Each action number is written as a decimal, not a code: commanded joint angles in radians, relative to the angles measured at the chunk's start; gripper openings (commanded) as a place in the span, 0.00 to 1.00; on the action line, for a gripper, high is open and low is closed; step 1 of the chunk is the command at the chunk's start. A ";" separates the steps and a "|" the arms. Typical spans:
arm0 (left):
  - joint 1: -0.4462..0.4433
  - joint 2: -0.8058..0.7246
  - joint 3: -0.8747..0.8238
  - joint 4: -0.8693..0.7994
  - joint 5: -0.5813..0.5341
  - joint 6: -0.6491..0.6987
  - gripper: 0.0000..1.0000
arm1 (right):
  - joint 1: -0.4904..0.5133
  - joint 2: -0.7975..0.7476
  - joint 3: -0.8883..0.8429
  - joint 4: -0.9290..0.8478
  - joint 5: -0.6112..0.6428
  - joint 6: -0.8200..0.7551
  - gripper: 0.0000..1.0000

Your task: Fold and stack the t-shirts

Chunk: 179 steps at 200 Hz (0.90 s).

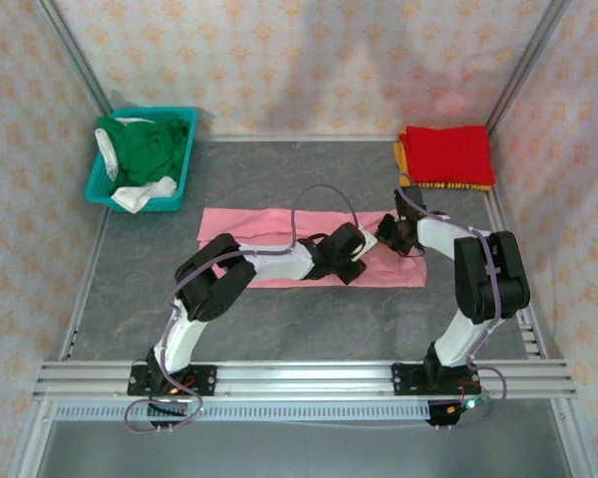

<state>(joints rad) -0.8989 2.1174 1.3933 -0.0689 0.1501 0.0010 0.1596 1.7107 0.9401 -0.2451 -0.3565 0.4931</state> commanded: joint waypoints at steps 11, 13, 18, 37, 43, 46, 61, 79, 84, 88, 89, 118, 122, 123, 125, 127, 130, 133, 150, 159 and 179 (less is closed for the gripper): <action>0.000 -0.020 -0.001 -0.008 -0.033 0.014 0.09 | -0.006 -0.021 -0.012 0.015 0.001 0.002 0.21; 0.000 -0.023 -0.002 -0.008 -0.033 0.013 0.09 | -0.006 -0.022 -0.012 0.015 0.001 0.003 0.21; 0.000 -0.032 -0.008 -0.007 -0.036 0.012 0.08 | -0.006 -0.023 -0.012 0.014 0.002 0.002 0.21; 0.000 -0.076 -0.040 0.006 -0.060 0.005 0.00 | -0.009 -0.028 -0.008 0.004 -0.001 0.000 0.21; 0.000 -0.091 -0.052 0.010 -0.068 0.001 0.00 | -0.008 -0.031 -0.006 0.000 -0.002 -0.002 0.21; 0.000 -0.099 -0.058 0.012 -0.071 -0.001 0.00 | -0.008 -0.032 -0.006 -0.002 -0.002 -0.003 0.21; 0.000 -0.138 -0.086 0.023 -0.080 -0.009 0.00 | -0.008 -0.045 -0.001 -0.016 -0.004 -0.010 0.21; 0.000 -0.170 -0.112 0.035 -0.079 -0.022 0.00 | -0.005 -0.060 0.012 -0.048 -0.027 -0.055 0.21; 0.000 -0.175 -0.119 0.039 -0.082 -0.027 0.00 | -0.005 -0.067 0.014 -0.062 -0.023 -0.060 0.21; 0.000 -0.179 -0.123 0.040 -0.085 -0.031 0.00 | -0.002 -0.073 0.013 -0.072 -0.014 -0.066 0.21; 0.000 -0.180 -0.122 0.041 -0.085 -0.031 0.00 | -0.002 -0.075 0.013 -0.074 -0.012 -0.067 0.21; 0.000 -0.192 -0.147 0.049 -0.093 -0.044 0.00 | 0.004 -0.137 0.002 -0.177 0.106 -0.084 0.26; 0.000 -0.191 -0.150 0.052 -0.092 -0.044 0.00 | 0.003 -0.148 -0.002 -0.186 0.125 -0.082 0.28; 0.000 -0.191 -0.150 0.052 -0.092 -0.044 0.00 | 0.003 -0.151 -0.003 -0.187 0.127 -0.081 0.28; 0.000 -0.191 -0.151 0.051 -0.092 -0.044 0.00 | 0.003 -0.157 -0.006 -0.191 0.132 -0.079 0.29; 0.000 -0.190 -0.152 0.051 -0.092 -0.043 0.00 | 0.003 -0.162 -0.008 -0.193 0.135 -0.077 0.29; 0.000 -0.188 -0.152 0.051 -0.091 -0.045 0.00 | 0.001 -0.171 -0.012 -0.197 0.135 -0.075 0.30; 0.000 -0.187 -0.151 0.050 -0.092 -0.045 0.00 | 0.000 -0.179 -0.016 -0.201 0.133 -0.073 0.31; 0.000 -0.181 -0.148 0.040 -0.091 -0.052 0.00 | -0.005 -0.221 -0.034 -0.215 0.095 -0.053 0.35; 0.000 -0.184 -0.150 0.038 -0.089 -0.054 0.08 | -0.006 -0.235 -0.044 -0.218 0.067 -0.043 0.37; 0.000 -0.200 -0.169 0.049 -0.087 -0.059 0.06 | -0.006 -0.239 -0.066 -0.228 0.007 -0.028 0.37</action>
<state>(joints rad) -0.8989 1.9472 1.2507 -0.0319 0.0883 -0.0372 0.1596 1.4910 0.9092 -0.4156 -0.3019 0.4427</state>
